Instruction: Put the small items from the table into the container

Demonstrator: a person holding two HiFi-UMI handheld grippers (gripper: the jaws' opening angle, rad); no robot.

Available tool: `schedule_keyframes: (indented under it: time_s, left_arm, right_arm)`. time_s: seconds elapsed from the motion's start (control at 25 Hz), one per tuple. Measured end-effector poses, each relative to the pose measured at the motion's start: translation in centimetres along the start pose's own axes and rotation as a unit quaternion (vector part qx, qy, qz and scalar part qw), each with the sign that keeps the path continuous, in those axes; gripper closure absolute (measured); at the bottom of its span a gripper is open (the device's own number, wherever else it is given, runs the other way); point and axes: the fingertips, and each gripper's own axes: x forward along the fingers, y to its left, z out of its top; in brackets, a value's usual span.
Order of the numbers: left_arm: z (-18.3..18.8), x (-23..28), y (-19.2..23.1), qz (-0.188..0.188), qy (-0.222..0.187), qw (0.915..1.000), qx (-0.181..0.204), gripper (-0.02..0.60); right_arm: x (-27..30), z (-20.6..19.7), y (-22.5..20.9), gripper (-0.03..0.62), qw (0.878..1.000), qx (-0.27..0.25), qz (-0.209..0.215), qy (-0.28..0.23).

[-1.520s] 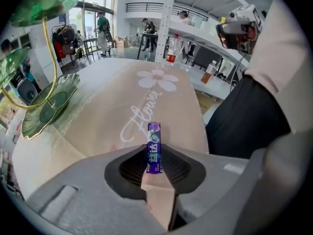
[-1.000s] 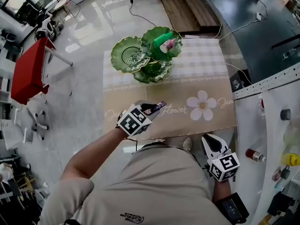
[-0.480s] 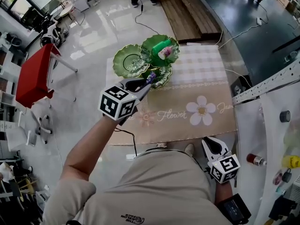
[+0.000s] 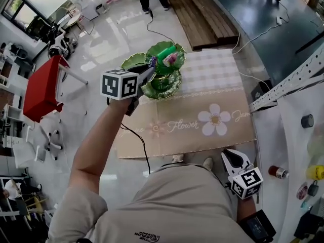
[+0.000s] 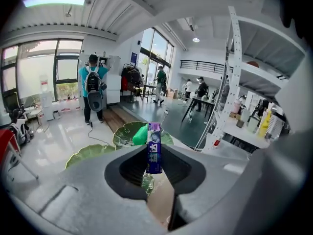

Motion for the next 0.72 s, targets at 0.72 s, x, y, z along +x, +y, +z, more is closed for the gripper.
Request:
schedule_keyframes:
  time_s: [0.72]
  left_arm:
    - [-0.4, 6.6, 6.4, 0.130, 0.098, 0.9853, -0.054, 0.492]
  right_arm:
    - [-4.6, -1.7, -4.2, 0.549, 0.999, 0.030, -0.011, -0.026]
